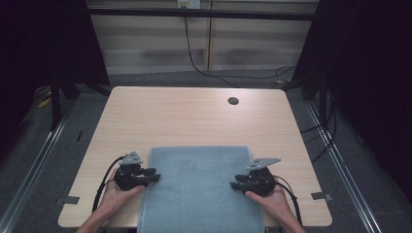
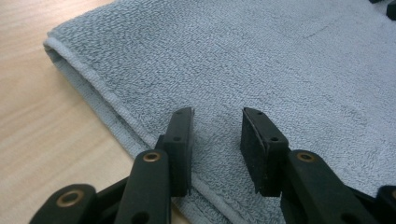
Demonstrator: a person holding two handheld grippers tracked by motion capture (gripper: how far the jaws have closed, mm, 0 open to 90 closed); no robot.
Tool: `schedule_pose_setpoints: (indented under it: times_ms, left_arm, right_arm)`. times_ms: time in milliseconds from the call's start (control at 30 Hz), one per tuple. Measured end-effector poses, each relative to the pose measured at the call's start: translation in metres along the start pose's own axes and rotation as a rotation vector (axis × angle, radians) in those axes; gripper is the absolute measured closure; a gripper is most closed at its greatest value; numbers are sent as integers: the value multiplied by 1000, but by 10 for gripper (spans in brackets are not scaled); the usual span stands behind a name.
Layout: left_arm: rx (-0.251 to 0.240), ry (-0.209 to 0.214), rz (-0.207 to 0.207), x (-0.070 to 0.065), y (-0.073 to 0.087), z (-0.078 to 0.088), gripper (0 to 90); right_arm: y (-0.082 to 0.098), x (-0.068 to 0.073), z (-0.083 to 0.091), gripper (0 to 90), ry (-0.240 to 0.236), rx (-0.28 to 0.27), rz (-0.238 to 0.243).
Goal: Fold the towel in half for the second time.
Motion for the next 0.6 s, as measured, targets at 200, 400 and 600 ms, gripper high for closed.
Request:
schedule_pose_setpoints:
  times_ms: [200, 400, 600]
  left_arm:
    - [-9, 35, 10, 4, -5, 4, 578]
    - [-62, -4, 30, 15, -21, 15, 544]
    - [-117, -54, 45, 29, -45, 23, 517]
  right_arm:
    - [-5, -4, 11, 549, -19, -31, -19]
    - [-29, -33, 30, 548, 43, -143, -52]
    - [-48, -53, 42, 553, 62, -196, -66]
Point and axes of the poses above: each handheld gripper's, and its own axes: z roughly backward along the jaws, y roughly out of its underside, x roughly to its left, the point moved 6 cm from there along -z, roughly forward along the jaws, and after that the axes turned 12 degrees about x, right-handed, at the moved point
